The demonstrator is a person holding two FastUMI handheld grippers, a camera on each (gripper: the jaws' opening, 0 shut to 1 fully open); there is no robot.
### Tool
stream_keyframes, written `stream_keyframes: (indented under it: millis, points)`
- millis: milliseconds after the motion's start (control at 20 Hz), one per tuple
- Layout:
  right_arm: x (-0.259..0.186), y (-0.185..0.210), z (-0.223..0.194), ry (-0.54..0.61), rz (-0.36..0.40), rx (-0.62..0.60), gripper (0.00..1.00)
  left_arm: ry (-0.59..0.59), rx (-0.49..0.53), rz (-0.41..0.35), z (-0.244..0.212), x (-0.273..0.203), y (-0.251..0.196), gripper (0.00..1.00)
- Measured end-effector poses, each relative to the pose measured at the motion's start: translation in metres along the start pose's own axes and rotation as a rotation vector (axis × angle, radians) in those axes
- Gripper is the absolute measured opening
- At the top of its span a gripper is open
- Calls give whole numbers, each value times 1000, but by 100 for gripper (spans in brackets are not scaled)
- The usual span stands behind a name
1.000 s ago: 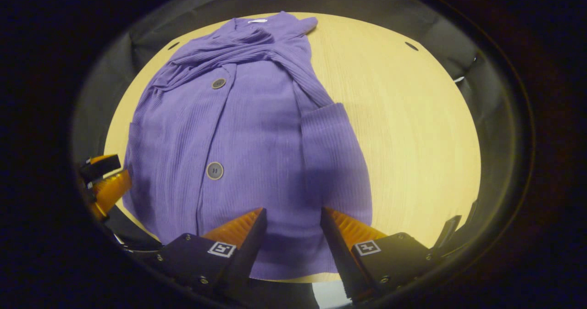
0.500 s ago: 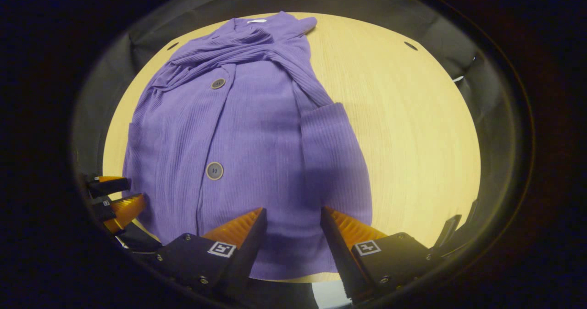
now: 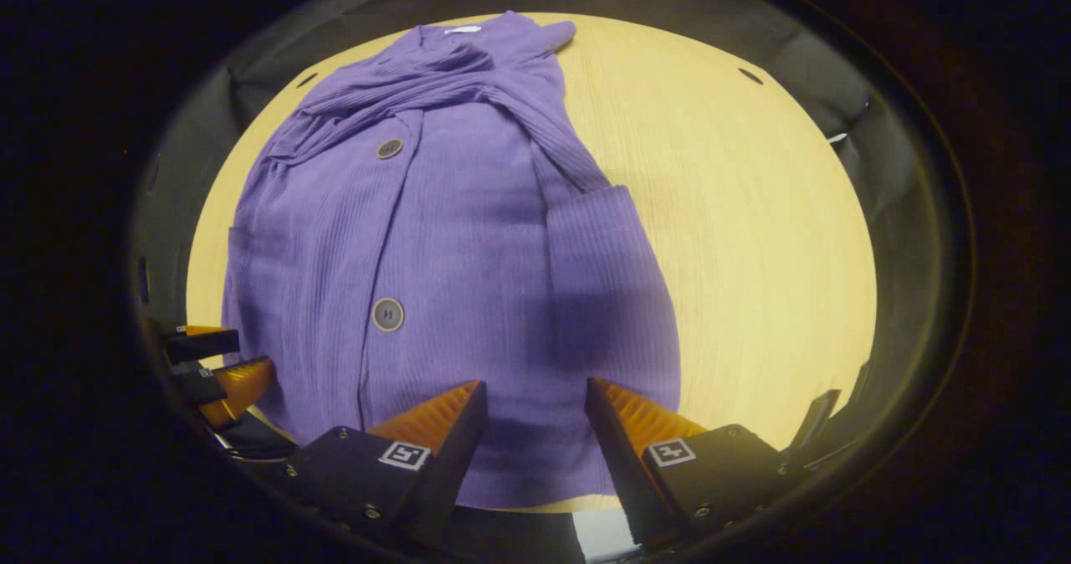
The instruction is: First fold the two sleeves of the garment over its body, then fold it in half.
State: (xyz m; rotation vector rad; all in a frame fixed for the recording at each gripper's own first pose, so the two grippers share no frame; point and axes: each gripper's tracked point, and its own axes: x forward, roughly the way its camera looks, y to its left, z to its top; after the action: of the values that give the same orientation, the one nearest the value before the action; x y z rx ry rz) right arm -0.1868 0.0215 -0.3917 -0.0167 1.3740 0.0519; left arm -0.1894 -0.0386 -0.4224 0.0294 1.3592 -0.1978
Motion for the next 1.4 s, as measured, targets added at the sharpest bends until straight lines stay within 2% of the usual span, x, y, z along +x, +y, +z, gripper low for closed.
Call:
stream_keyframes:
  millis: [150,200,250,350,400,450,500,550,600,650,700,750,800,1150,1400]
  points:
    - [1,1,1,66,-7,-7,80,20,-10,-1,7,0,1,95]
    - [1,0,1,84,-4,-12,77,25,-3,-4,2,0,0,93]
    - [1,0,1,97,-1,-16,79,9,-6,-4,6,0,0,92]
    - [1,0,1,111,4,-31,76,-17,-15,-6,16,1,-4,66]
    - [1,0,2,116,6,-33,71,-28,-23,-10,20,2,-5,53]
    - [1,0,1,125,9,-43,62,-42,-39,-12,26,2,-6,46]
    - [0,0,4,118,15,-46,60,-39,-60,-14,28,3,-4,24]
    - [1,0,7,104,19,-24,39,-33,-62,-16,28,3,-4,16]
    - [0,1,5,112,30,-27,18,-24,-54,-15,27,5,-4,17]
    - [0,0,6,102,30,-21,16,-34,-50,-14,29,5,-6,16]
    - [-1,1,6,96,34,-22,8,-42,-48,-19,31,5,-6,8]
    - [3,1,9,79,38,-15,8,-69,-54,-29,37,2,-5,8]
    - [2,-1,10,70,46,-16,1,-83,-65,-42,39,2,-5,6]
    - [-24,5,20,19,109,80,1,-183,-95,-59,60,-19,-1,6]
    - [-51,11,73,-83,148,103,1,-293,-98,-55,100,-50,7,6]
